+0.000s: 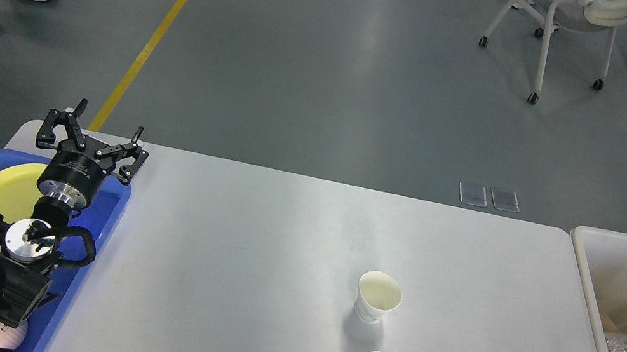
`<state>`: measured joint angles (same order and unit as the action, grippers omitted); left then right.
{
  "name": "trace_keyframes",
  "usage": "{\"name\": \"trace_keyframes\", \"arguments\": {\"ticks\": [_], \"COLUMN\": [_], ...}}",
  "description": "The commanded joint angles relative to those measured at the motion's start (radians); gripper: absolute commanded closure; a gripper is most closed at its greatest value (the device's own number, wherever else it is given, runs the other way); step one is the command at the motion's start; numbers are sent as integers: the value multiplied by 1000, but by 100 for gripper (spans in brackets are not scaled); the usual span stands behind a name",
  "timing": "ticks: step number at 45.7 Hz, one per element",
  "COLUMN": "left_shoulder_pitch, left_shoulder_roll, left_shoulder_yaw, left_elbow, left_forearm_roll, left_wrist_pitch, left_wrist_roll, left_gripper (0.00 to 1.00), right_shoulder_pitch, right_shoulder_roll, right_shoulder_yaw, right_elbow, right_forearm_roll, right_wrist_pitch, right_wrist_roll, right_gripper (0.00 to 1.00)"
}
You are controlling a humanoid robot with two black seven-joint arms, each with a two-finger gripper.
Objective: Tidy desktop
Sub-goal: 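Carry the paper scrap over the white bin and release it, then raise the right gripper and bring it to the nearer white paper cup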
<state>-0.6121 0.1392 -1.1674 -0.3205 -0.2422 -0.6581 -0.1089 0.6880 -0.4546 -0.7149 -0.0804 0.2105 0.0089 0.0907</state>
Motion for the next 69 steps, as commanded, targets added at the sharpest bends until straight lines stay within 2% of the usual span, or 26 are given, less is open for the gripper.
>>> {"name": "trace_keyframes", "arguments": {"ticks": [1,5,6,7,8,9,10,11,30,41,47,51,58,69], "left_shoulder_pitch": [0,0,0,0,0,0,0,0,0,0,0,0,0,0], "left_shoulder_roll": [0,0,-1,0,0,0,0,0,0,0,0,0,0,0], "left_shoulder_yaw": [0,0,0,0,0,0,0,0,0,0,0,0,0,0], "left_elbow": [0,0,0,0,0,0,0,0,0,0,0,0,0,0], "left_forearm_roll": [1,0,1,1,0,1,1,0,0,0,0,0,0,0], "left_wrist_pitch": [0,0,0,0,0,0,0,0,0,0,0,0,0,0], "left_wrist_roll": [0,0,0,0,0,0,0,0,0,0,0,0,0,0], "left_gripper": [0,0,0,0,0,0,0,0,0,0,0,0,0,0], "right_shoulder_pitch": [-47,-68,-71,-71,-71,-71,-73,-73,-50,67,183,245,381,556], "right_shoulder_roll": [-24,-30,-30,-32,-32,-32,-32,-30,-22,-18,28,59,108,136], "right_shoulder_yaw": [6,20,23,25,25,25,25,25,26,9,-12,-55,-192,-261], "right_elbow": [-7,-7,-7,-4,-6,-2,-4,-4,-7,-10,-6,-2,27,189], "right_forearm_roll": [73,73,73,73,73,72,72,72,72,69,53,52,52,35], "right_wrist_pitch": [-1,-3,-3,2,2,5,2,2,8,17,31,65,186,302], "right_wrist_roll": [1,1,3,4,4,4,9,6,3,0,-5,-5,4,4], "right_gripper": [100,100,92,65,15,0,4,0,0,0,0,0,0,0]}}
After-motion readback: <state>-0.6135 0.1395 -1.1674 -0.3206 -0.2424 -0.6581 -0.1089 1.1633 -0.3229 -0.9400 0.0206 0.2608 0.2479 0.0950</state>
